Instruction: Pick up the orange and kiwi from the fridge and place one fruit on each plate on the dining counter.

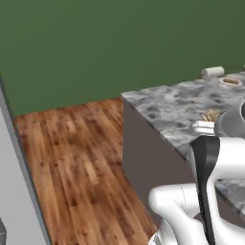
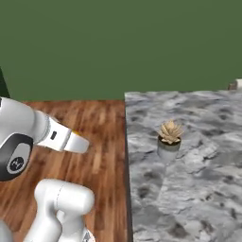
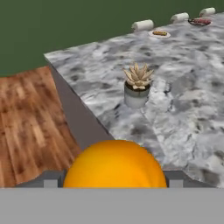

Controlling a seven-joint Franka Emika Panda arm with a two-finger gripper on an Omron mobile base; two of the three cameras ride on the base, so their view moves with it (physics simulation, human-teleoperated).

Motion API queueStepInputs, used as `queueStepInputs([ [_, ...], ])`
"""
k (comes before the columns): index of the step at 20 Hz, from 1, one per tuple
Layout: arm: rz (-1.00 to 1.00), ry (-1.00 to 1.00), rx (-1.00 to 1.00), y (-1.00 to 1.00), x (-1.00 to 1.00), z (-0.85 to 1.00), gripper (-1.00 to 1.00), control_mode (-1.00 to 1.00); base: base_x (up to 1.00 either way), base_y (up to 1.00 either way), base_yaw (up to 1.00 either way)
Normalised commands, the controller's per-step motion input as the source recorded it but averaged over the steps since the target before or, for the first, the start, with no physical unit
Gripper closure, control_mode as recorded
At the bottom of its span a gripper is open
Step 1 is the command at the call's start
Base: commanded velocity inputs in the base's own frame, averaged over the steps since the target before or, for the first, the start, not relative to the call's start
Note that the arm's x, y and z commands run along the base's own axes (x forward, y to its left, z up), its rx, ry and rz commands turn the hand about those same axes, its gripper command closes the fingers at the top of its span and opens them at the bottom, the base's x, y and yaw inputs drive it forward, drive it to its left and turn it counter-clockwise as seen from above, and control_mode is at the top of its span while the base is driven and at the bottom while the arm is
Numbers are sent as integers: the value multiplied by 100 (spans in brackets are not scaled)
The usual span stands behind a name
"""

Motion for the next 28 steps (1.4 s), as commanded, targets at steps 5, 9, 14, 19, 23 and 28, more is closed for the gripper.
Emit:
queueStepInputs([
  [5,0,0,0,0,0,0,100,100,100,-1,37],
  [9,0,0,0,0,0,0,100,100,100,0,21],
  [14,0,0,0,0,0,0,100,100,100,7,5],
  [19,0,0,0,0,0,0,100,100,100,39,-20],
  [23,0,0,0,0,0,0,100,100,100,52,-44],
  [28,0,0,0,0,0,0,100,100,85,53,-64],
])
